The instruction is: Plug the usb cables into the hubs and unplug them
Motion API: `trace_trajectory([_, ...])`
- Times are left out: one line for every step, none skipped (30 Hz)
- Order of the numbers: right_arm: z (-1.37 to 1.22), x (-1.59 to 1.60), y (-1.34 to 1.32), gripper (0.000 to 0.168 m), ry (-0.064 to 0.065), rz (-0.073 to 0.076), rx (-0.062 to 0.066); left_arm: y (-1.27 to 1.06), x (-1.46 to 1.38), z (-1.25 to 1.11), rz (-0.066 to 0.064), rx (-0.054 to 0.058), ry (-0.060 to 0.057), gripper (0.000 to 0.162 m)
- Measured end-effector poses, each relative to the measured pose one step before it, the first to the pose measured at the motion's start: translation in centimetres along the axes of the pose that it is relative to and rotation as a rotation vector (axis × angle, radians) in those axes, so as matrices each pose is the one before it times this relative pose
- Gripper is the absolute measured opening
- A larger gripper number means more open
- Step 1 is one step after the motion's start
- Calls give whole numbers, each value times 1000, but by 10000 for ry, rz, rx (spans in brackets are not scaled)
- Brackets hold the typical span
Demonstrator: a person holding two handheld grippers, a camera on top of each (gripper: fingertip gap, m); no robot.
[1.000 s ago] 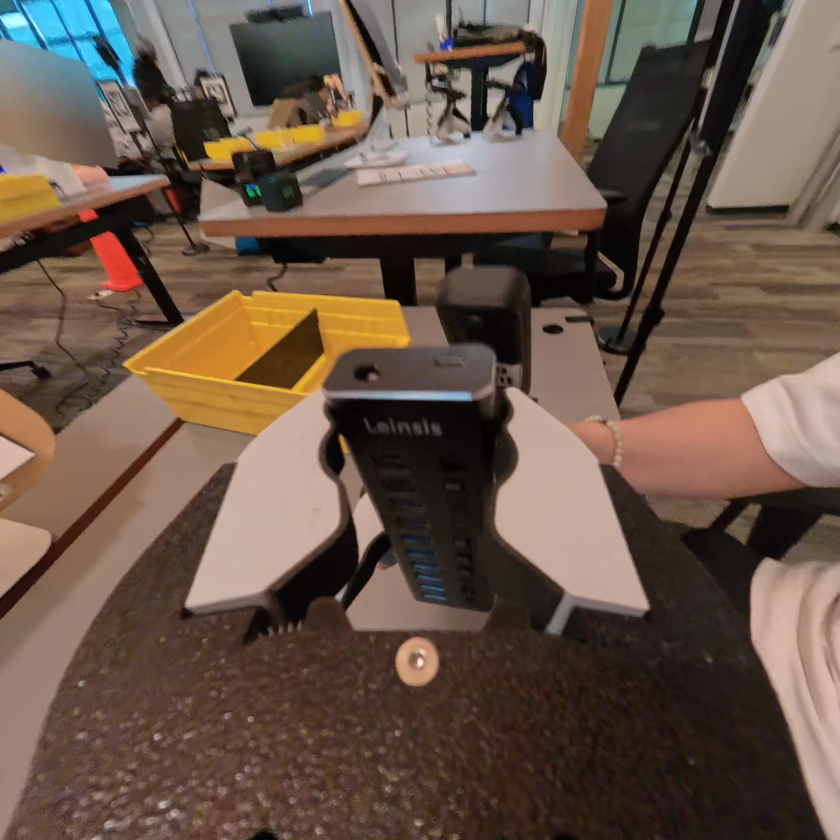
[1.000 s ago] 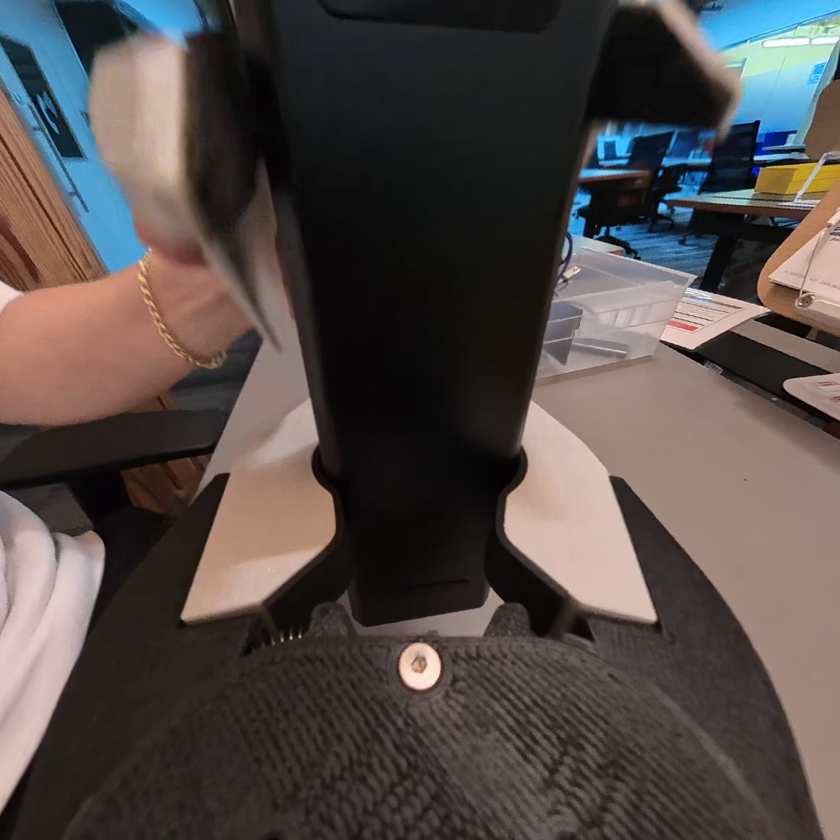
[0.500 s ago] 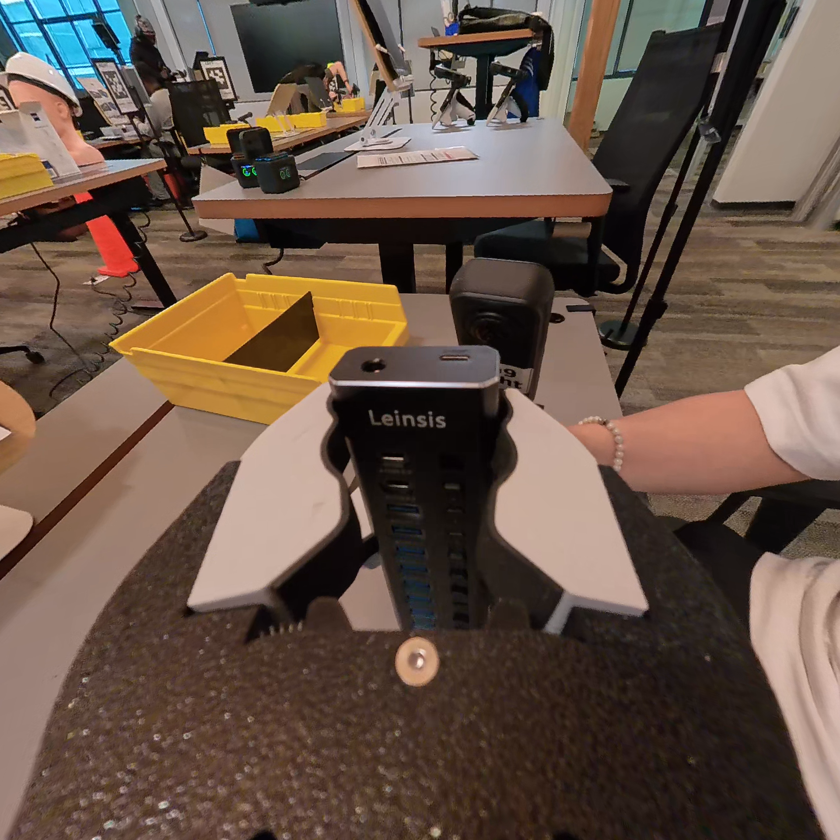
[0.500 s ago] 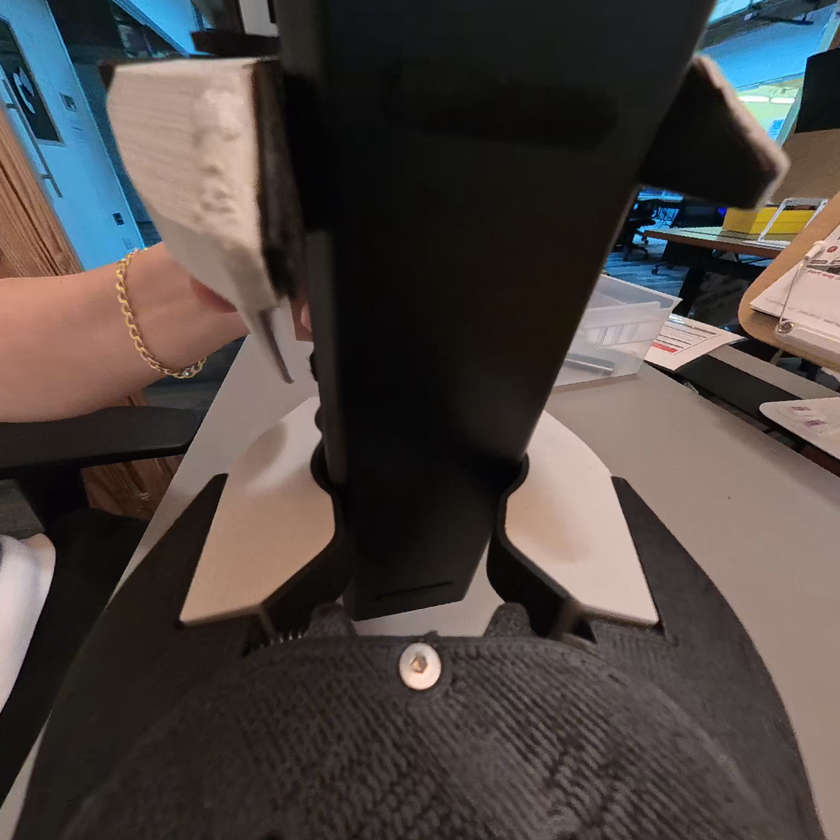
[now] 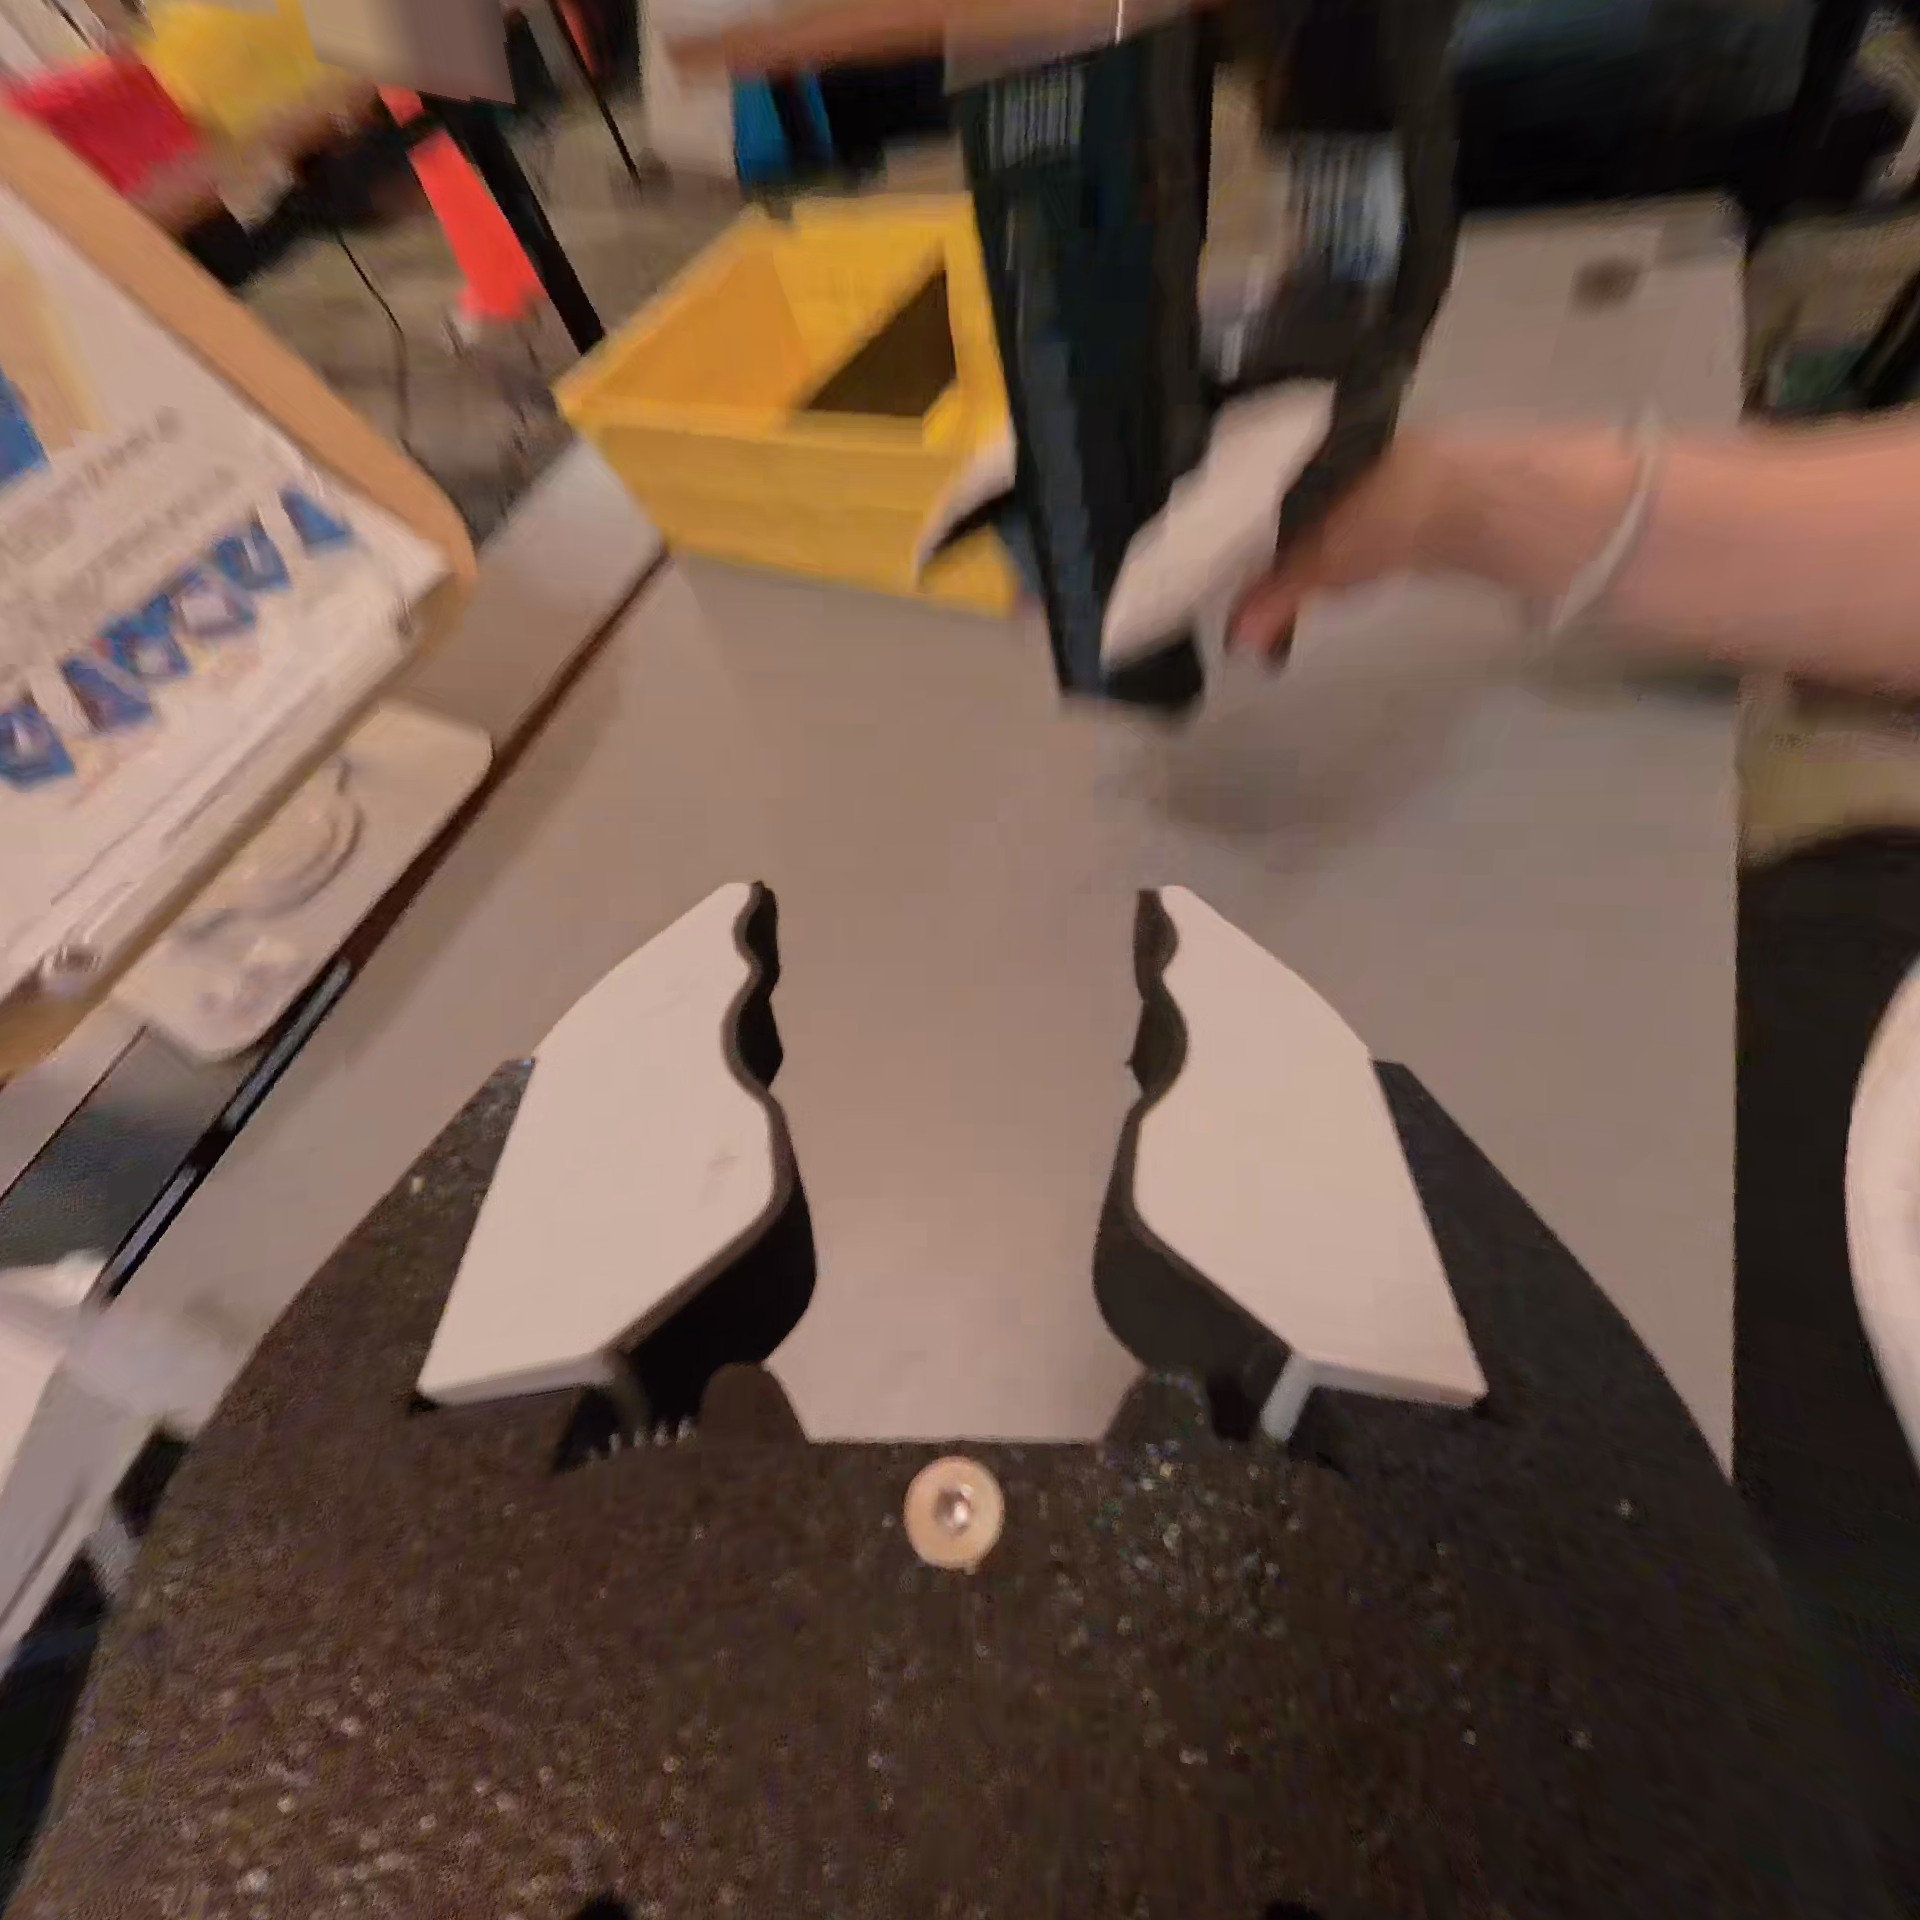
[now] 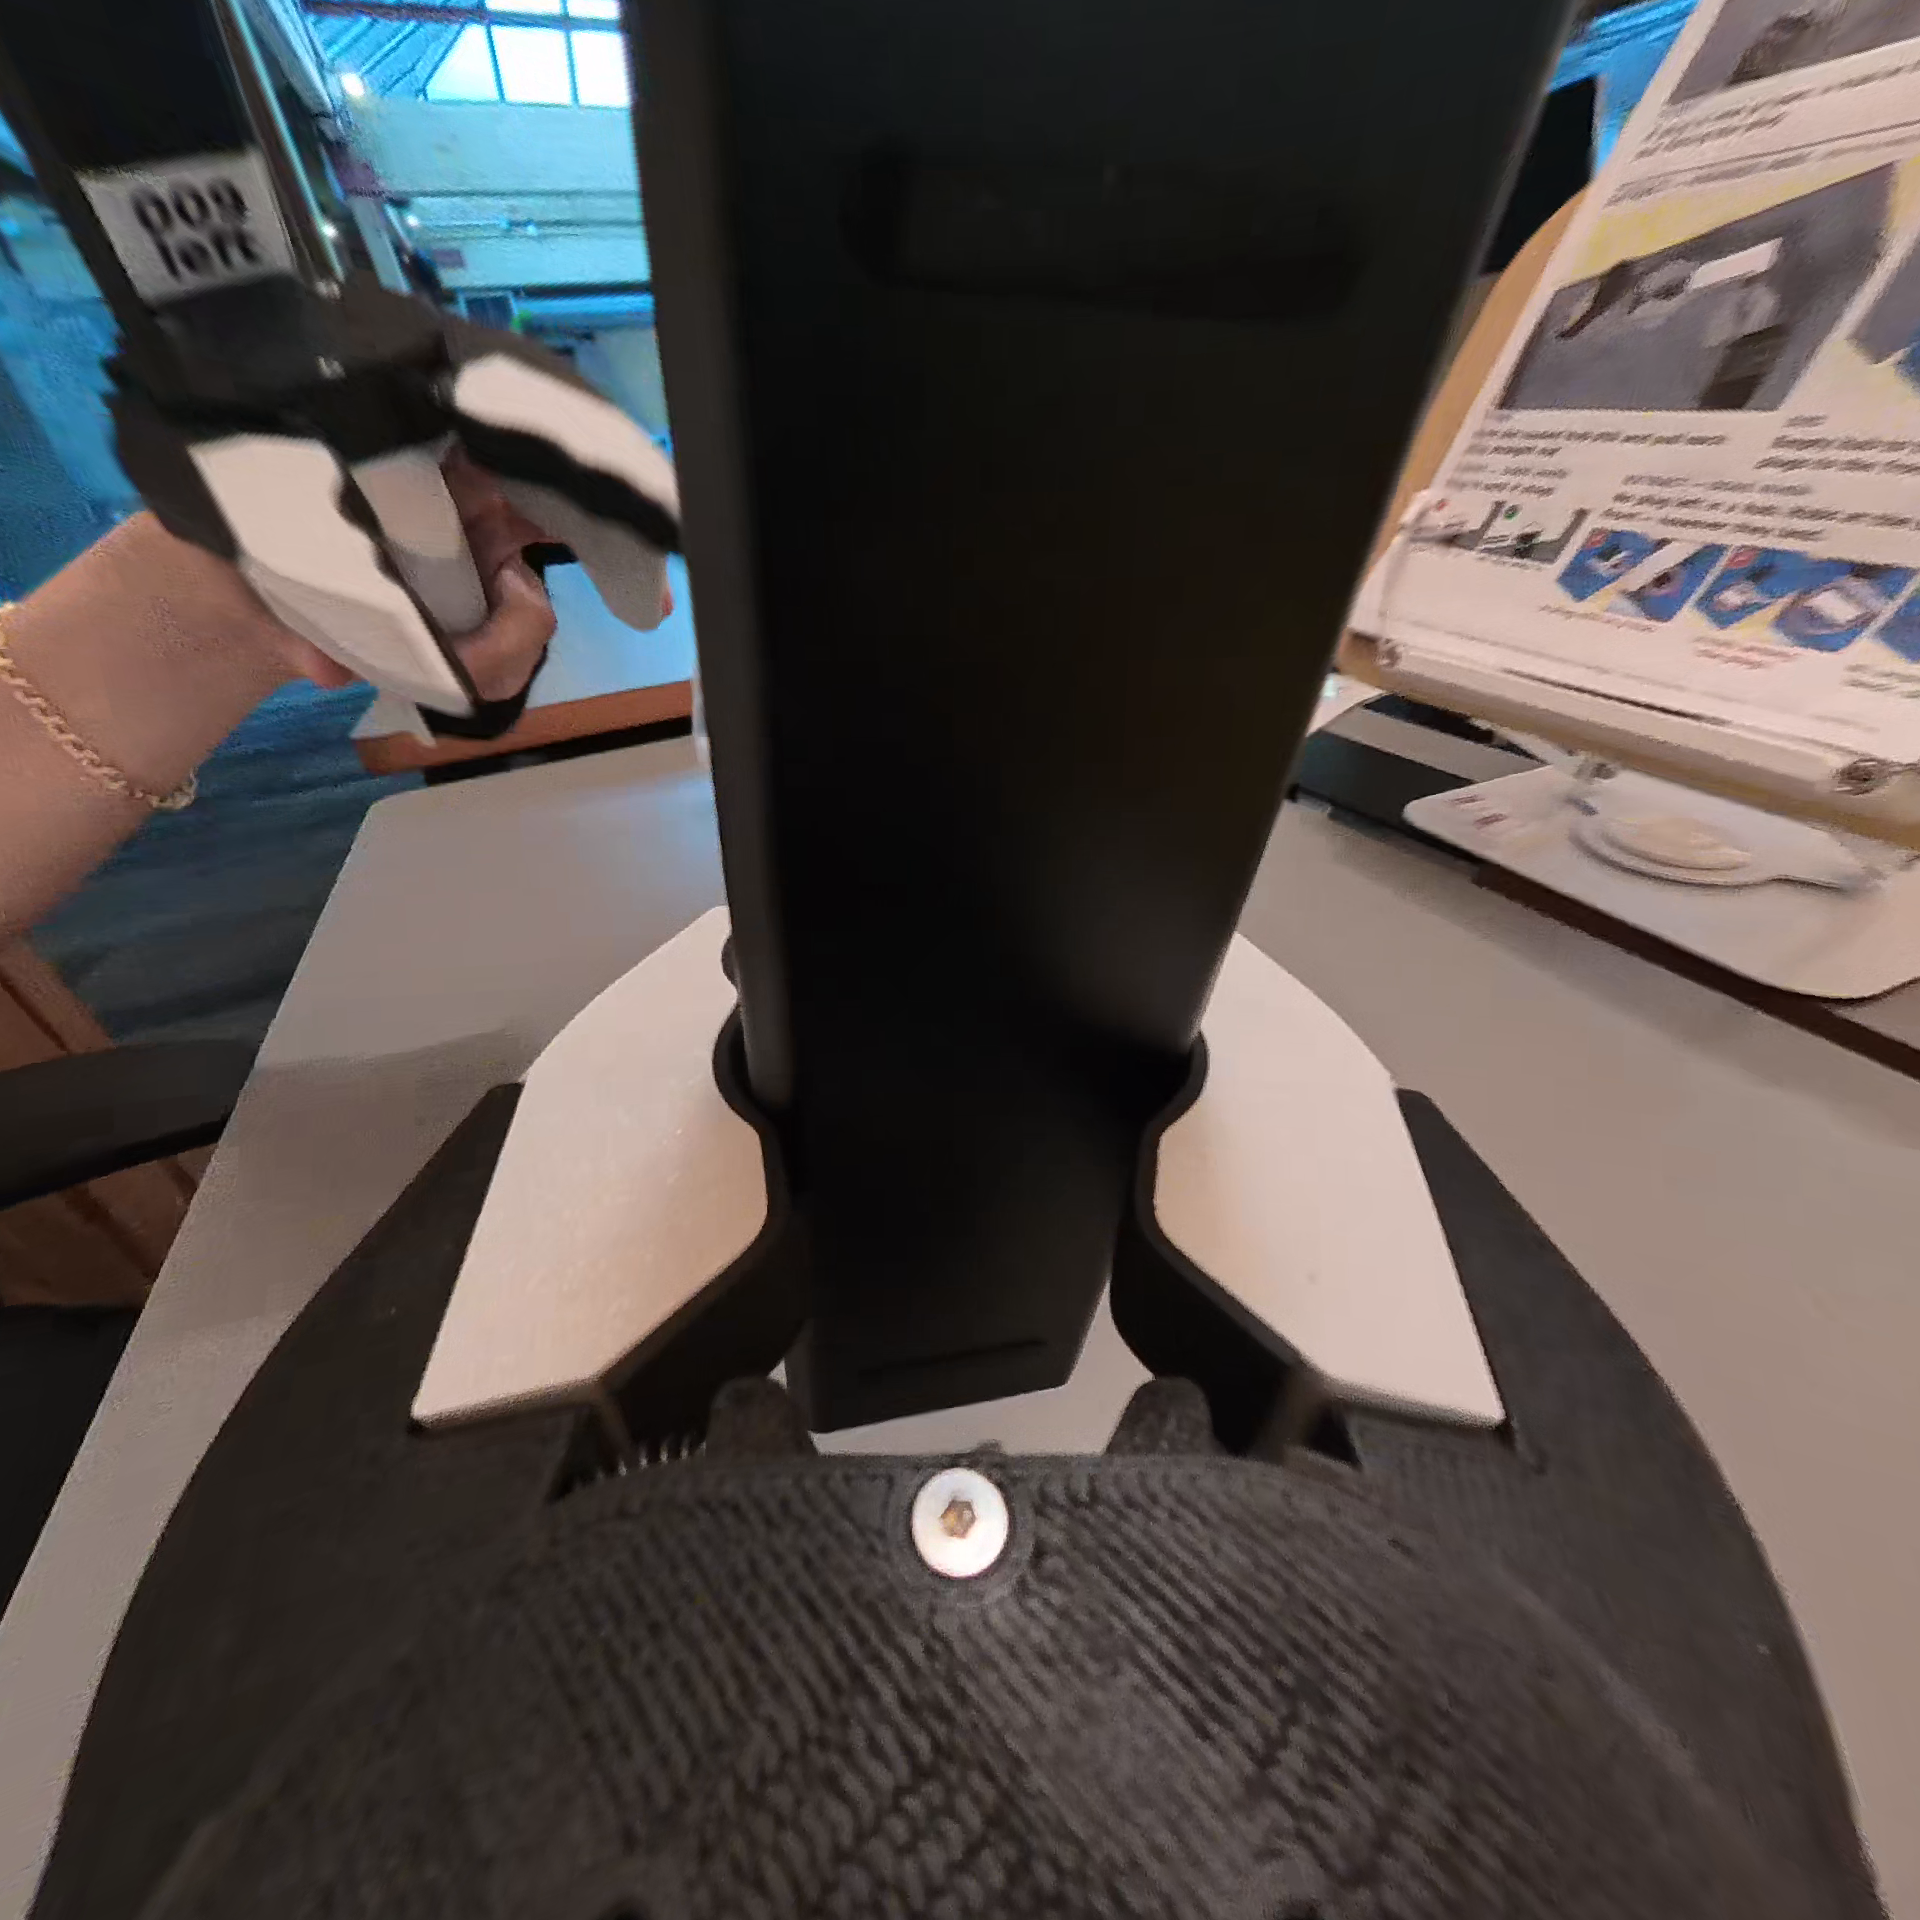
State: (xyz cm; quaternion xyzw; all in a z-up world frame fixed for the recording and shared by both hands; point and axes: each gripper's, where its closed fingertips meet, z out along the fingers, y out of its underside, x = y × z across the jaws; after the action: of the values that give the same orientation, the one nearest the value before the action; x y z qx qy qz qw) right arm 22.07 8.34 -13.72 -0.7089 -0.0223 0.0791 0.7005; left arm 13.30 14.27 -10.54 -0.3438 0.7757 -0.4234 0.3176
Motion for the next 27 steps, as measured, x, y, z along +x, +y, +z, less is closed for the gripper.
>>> trace_trajectory([-515,446,-439,75,137,-17,147,2249,-505,-1445,333,-912,240,57])
trace_trajectory([-442,380,-340,75,98,11,81,2708,-328,-1279,329,-1075,334,51])
trace_trajectory([-326,246,-183,75,10,50,-3,3048,-551,-1036,196,-1217,165,50])
trace_trajectory([-235,193,-94,75,19,10,-19,3164,-996,-742,11,-1255,-130,48])
trace_trajectory([-155,192,-23,74,70,-71,-11,3067,-1205,-422,-119,-1210,-222,47])
trace_trajectory([-46,160,81,75,68,-85,-48,2776,-1177,-113,-142,-1088,-172,47])
trace_trajectory([40,53,175,75,13,-44,-111,2354,-1155,128,-88,-924,-178,48])
trace_trajectory([104,-24,240,75,-23,-43,-139,1846,-1076,270,-16,-738,-189,49])
trace_trajectory([127,-82,222,75,-28,-81,-108,1247,-884,327,47,-503,-127,51])
trace_trajectory([131,-105,182,75,-22,-97,-69,672,-532,346,106,-278,43,50])
trace_trajectory([130,-128,131,75,-27,-64,-55,300,-228,351,134,-152,213,46])
trace_trajectory([119,-159,134,75,-66,-22,-75,115,-181,368,110,-136,237,44])
trace_trajectory([97,-152,115,75,-68,-25,-77,69,-250,398,68,-171,203,44])
trace_trajectory([60,-100,80,75,-32,-55,-48,42,-240,417,77,-214,198,44])
trace_trajectory([34,-79,61,75,-22,-58,-41,85,-252,406,131,-263,148,42])
trace_trajectory([10,-50,54,75,-18,-38,-51,115,-296,383,190,-290,78,41])
trace_trajectory([-12,-38,64,75,-22,-25,-50,211,-305,356,227,-334,14,41])
trace_trajectory([-25,-32,50,75,-35,-17,-47,353,-311,244,205,-386,-14,41])
trace_trajectory([-58,14,48,75,6,-41,-43,382,-124,10,174,-368,76,37])
trace_trajectory([-95,77,53,75,50,-71,-53,296,129,-291,159,-243,196,31])
trace_trajectory([-121,94,31,75,59,-81,-58,135,196,-555,122,-63,155,32])
trace_trajectory([-146,88,25,75,45,-59,-58,-39,150,-700,67,94,48,33])
trace_trajectory([-148,61,6,75,18,-29,-42,-185,161,-760,83,178,-5,34])
trace_trajectory([-145,60,-26,75,10,-18,-7,-225,12,-737,186,190,-171,35])
trace_trajectory([-115,73,-16,75,18,-19,15,-230,-304,-624,312,157,-447,37])
trace_trajectory([-62,84,-5,75,23,-4,18,-231,-453,-457,472,88,-601,37])
trace_trajectory([-9,39,45,75,-7,27,6,-180,-478,-234,636,-3,-666,40])
